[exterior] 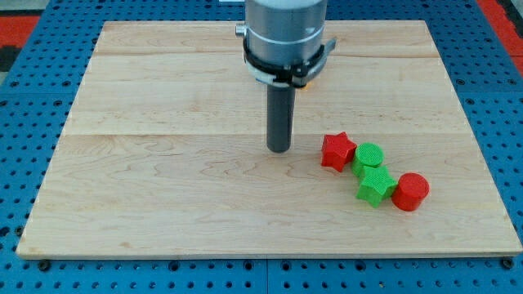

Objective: Place the red star on top of the green star

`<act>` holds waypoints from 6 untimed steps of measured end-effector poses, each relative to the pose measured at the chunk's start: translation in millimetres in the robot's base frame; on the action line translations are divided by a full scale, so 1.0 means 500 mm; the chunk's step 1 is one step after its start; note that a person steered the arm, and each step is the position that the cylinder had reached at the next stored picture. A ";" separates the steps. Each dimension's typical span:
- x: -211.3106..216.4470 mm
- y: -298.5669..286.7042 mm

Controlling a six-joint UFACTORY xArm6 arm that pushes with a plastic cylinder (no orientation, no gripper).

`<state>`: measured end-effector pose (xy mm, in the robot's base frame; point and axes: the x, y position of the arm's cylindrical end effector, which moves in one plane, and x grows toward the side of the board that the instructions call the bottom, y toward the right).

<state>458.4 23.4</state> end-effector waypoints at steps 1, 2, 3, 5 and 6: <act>0.012 0.127; 0.031 0.236; 0.041 0.247; -0.051 0.362; 0.017 0.328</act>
